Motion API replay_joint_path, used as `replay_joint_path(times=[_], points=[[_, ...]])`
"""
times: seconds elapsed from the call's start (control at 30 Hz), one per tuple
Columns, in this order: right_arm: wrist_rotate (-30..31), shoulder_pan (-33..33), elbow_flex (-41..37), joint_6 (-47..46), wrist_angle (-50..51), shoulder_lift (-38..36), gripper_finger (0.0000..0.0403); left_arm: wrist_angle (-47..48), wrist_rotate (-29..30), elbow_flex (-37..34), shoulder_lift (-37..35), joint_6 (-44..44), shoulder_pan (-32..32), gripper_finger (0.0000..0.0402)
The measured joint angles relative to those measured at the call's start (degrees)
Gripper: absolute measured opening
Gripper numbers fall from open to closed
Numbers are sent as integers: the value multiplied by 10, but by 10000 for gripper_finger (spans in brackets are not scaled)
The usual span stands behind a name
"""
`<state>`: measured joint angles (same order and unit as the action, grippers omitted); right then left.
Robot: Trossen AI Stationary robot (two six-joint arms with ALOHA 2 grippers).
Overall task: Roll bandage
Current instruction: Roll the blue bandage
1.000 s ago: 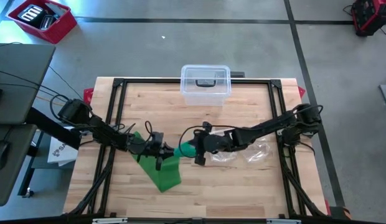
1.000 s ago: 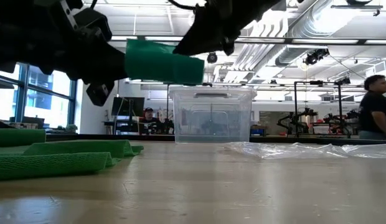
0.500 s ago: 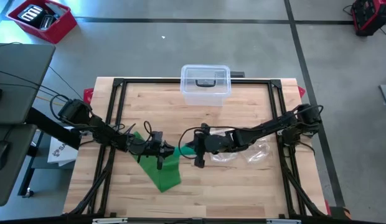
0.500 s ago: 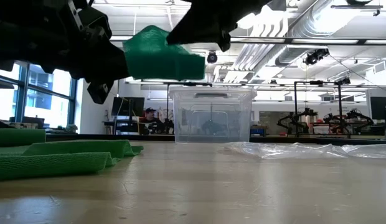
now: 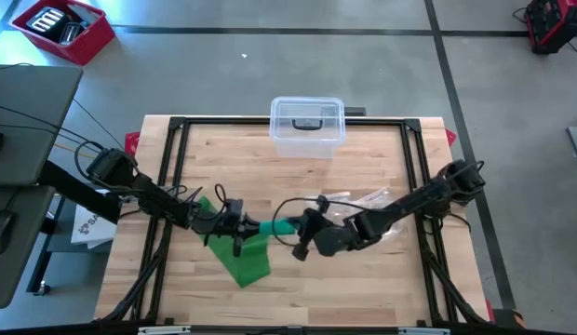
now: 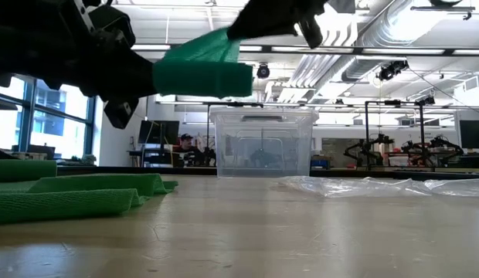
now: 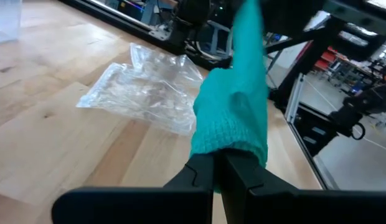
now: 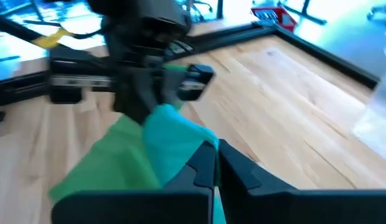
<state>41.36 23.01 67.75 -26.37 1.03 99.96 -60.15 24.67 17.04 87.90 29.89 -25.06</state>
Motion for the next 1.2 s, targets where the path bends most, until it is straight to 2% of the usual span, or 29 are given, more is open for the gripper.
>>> replay_joint_path(times=[0.17,0.37,0.7,0.87,1.07,1.2], points=[[-35,-23,0,-16,31,0,0,0,0,0,0,0,-6,1],[-134,-67,1,-7,52,4,0,7,1,0,0,-2,-6,1],[-214,-131,1,-23,67,87,0,142,32,-1,0,12,8,1],[-268,-146,1,-18,38,119,0,156,29,-1,1,14,11,1],[-289,-148,1,-2,22,122,3,153,17,-1,1,17,10,1],[-309,-148,0,-1,15,122,30,147,7,-1,1,23,9,1]])
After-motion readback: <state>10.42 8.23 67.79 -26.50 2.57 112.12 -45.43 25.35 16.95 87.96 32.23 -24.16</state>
